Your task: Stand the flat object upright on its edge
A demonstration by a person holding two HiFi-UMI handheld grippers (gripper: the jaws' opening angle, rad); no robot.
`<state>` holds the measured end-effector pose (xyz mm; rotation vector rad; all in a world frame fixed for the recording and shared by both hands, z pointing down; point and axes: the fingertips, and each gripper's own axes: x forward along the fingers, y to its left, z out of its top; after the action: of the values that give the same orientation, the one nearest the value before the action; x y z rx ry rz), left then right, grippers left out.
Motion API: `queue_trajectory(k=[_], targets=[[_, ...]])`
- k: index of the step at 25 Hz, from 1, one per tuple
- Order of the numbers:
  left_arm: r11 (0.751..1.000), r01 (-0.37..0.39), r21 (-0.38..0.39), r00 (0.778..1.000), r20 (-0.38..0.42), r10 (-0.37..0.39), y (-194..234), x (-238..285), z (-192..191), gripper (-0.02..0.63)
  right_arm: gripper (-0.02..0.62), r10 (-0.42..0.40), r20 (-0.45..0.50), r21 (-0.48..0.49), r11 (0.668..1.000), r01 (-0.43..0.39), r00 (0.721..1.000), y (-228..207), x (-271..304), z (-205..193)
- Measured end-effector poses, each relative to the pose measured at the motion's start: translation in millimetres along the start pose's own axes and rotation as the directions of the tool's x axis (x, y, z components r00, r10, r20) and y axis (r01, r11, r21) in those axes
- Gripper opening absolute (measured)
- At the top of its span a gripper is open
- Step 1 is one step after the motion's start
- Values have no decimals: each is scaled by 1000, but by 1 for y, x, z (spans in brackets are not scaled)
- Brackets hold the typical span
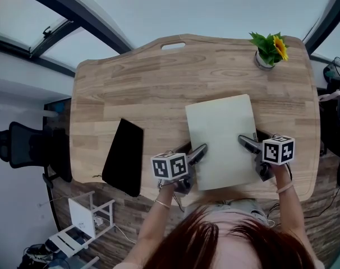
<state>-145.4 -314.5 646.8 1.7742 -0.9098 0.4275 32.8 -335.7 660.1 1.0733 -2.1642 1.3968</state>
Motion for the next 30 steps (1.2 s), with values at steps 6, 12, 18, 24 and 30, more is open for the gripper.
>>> queue_trajectory(k=[6,12,18,24,30], targets=[[1000,-2,2,1000,-6,2,-4,-2,1,281,348,-11,7,-9,1000,12,1000,3,-4,1],[999,7,38,1000,22,-7,-16,-9,8,281,345,-14,29,-26,1000,15,999,9,-17,4],[997,0,71,999,50,-3,-26,-16,14,281,342,-22,64,-66,997,26,998,18,-29,10],[995,-4,100,996,85,-4,-36,-24,18,281,339,-23,93,-112,993,33,995,26,-39,16],[990,-18,140,993,114,2,-45,-36,26,281,337,-14,133,-157,987,35,991,37,-49,24]])
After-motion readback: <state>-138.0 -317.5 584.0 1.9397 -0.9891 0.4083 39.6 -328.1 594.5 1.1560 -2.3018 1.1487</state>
